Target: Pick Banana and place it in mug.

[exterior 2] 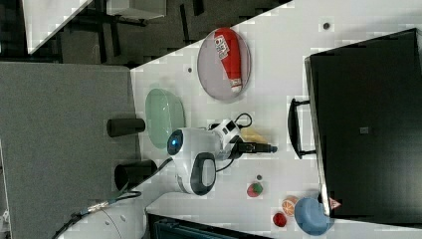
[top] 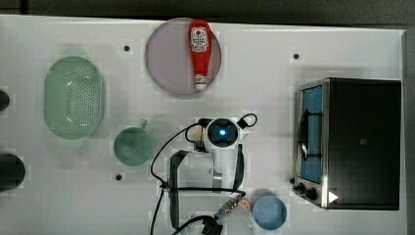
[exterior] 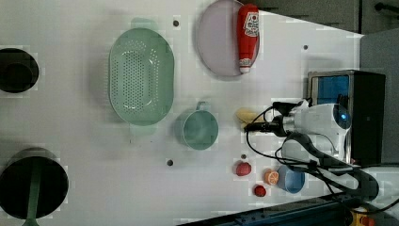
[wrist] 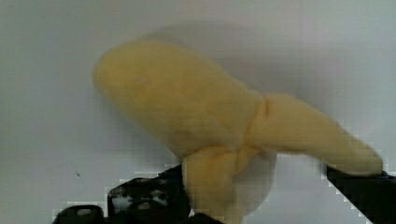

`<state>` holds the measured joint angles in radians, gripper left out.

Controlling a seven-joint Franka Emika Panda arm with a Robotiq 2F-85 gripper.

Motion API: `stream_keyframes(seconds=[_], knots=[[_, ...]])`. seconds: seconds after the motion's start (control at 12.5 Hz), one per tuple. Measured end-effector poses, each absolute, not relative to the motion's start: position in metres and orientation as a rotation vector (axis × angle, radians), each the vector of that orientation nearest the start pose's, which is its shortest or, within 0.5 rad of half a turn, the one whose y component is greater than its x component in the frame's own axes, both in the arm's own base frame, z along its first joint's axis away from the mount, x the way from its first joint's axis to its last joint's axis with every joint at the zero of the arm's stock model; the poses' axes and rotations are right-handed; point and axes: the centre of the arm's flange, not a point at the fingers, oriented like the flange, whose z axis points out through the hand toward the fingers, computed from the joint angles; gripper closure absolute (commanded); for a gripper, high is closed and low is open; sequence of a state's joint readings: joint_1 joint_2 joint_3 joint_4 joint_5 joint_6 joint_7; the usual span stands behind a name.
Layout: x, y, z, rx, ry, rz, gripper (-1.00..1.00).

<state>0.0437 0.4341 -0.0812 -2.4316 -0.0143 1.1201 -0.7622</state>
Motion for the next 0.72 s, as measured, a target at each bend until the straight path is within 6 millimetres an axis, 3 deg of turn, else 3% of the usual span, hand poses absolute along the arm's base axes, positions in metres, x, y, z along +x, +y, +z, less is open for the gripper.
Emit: stream_keyframes(seconds=[0.24,0.4,0.56,0.72], knots=[[0.473,-0.014,0.142,-3.16,0.067,0.176,0.43],[0.484,-0.017,0.158,-3.157,0.083,0.11,0.46],[0.478,-0.025,0.169,-3.168,0.085,0.124,0.46],[0.474,-0.036,0.197,-3.159,0.127,0.182,0.46]])
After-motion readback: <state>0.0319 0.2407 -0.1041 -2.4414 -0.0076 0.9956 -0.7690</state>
